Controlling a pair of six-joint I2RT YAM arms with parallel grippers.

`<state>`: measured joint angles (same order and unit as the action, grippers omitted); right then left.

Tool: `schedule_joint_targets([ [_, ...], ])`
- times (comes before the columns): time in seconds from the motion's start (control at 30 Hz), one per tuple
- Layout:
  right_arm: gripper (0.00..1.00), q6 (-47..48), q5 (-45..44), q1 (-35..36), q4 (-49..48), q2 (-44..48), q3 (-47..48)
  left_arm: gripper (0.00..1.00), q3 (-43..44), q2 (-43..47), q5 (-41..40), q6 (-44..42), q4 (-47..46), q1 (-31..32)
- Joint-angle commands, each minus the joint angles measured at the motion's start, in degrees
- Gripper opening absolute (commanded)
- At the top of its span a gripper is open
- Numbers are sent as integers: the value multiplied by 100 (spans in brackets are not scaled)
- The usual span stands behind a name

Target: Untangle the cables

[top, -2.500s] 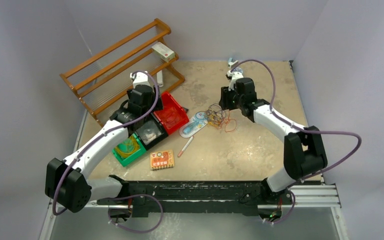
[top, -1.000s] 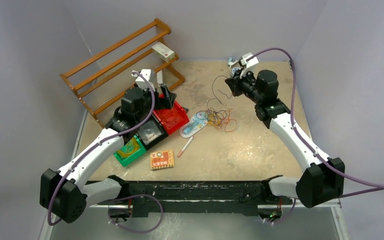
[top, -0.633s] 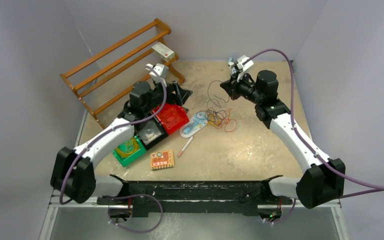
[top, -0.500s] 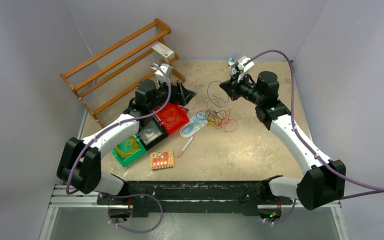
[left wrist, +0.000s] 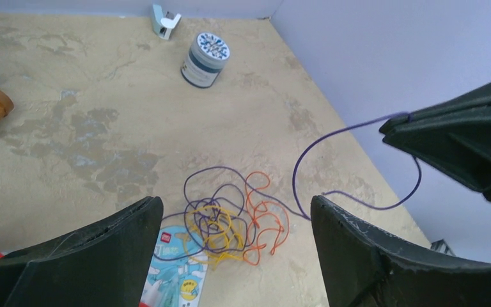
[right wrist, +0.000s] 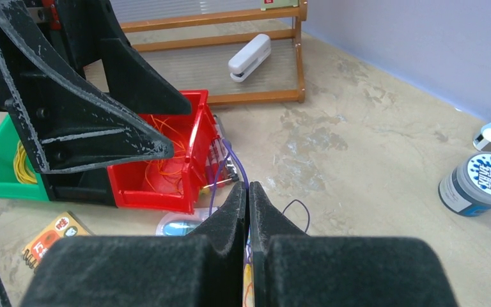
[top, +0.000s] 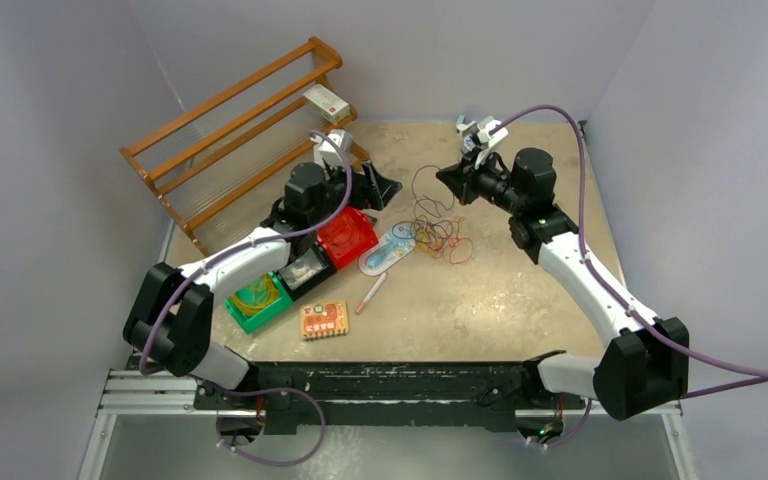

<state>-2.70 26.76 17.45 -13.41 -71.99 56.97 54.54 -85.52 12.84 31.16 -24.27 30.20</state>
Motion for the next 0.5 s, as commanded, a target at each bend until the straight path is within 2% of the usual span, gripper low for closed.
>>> schedule_joint_targets([
  [0.0,0,-182,231,-17,-398,186,-5,85,162,-133,-102,329,-690,-5],
  [0.1,0,-187,241,-20,-362,155,19,83,232,-420,406,587,-1102,0],
  [0.2,0,-151,255,-16,-243,133,82,81,64,-623,550,830,-1806,68],
  [0.3,0,-109,255,-21,-136,136,115,79,70,-704,547,734,-1871,183],
  [0.47,0,-146,293,-19,-127,164,94,70,205,-880,547,690,-1882,296],
])
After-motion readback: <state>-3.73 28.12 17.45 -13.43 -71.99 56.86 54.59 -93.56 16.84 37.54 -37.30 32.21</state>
